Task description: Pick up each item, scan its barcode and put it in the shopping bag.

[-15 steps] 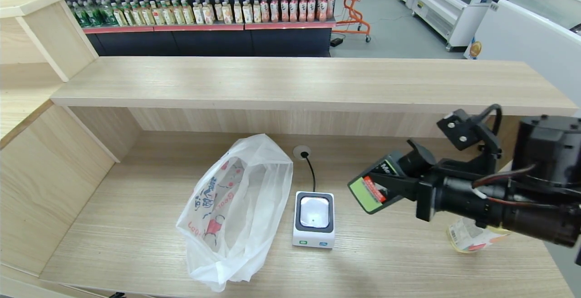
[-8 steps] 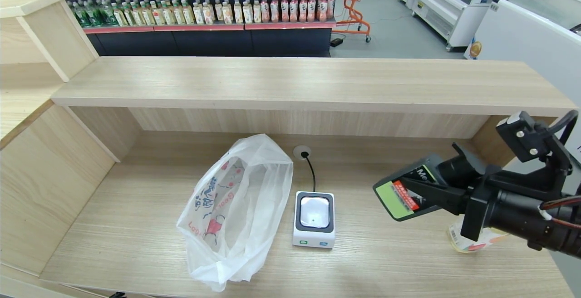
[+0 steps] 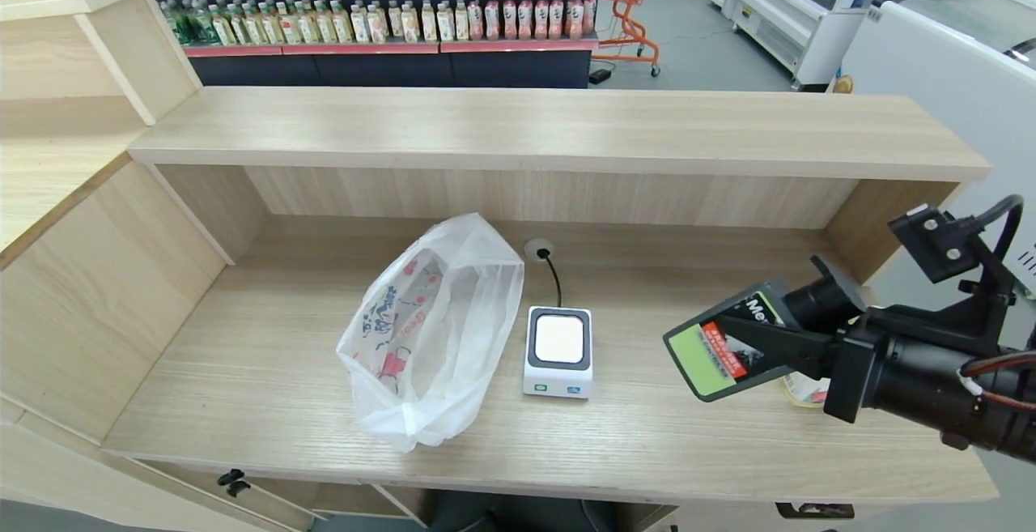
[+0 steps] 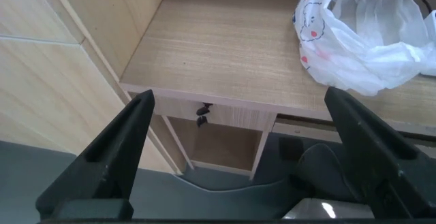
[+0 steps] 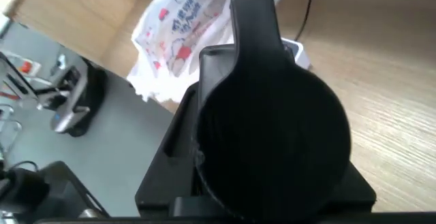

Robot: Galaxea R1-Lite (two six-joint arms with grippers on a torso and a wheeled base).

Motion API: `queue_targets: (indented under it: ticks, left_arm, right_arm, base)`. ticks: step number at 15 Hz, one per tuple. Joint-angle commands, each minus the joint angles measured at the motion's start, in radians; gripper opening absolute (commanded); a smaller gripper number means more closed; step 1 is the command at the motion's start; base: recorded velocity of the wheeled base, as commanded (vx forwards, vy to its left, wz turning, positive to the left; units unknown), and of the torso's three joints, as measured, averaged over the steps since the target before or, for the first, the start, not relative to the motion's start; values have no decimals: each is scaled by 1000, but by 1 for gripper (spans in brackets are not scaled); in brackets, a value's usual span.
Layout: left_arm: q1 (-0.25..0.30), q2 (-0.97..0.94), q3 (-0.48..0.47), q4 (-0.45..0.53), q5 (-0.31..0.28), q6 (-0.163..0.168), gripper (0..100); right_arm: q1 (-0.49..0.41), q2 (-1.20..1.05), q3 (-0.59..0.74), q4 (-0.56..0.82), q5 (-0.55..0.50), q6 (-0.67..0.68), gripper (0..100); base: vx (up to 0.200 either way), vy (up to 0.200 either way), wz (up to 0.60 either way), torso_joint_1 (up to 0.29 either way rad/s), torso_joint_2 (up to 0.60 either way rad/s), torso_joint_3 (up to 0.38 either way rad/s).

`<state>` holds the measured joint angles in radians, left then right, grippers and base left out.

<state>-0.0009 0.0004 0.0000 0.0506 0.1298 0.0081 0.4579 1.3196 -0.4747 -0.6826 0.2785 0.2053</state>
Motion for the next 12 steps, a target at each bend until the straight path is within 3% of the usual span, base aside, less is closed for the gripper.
queue_targets:
  ticks: [1, 7, 12]
  left_arm:
    - [-1, 0, 0, 0, 1, 0, 100]
    - [-1, 0, 0, 0, 1, 0, 100]
    - [-1, 0, 0, 0, 1, 0, 100]
  right_arm:
    - [2, 13, -16, -2, 2, 40, 0]
    - [-1, 116, -191, 126, -2, 164, 0]
    - [-1, 257, -252, 127, -7, 157, 0]
  base:
    - [0, 200, 0, -2, -2, -2]
    - [0, 200, 0, 7, 4, 2]
    - [0, 0, 0, 0, 0, 0]
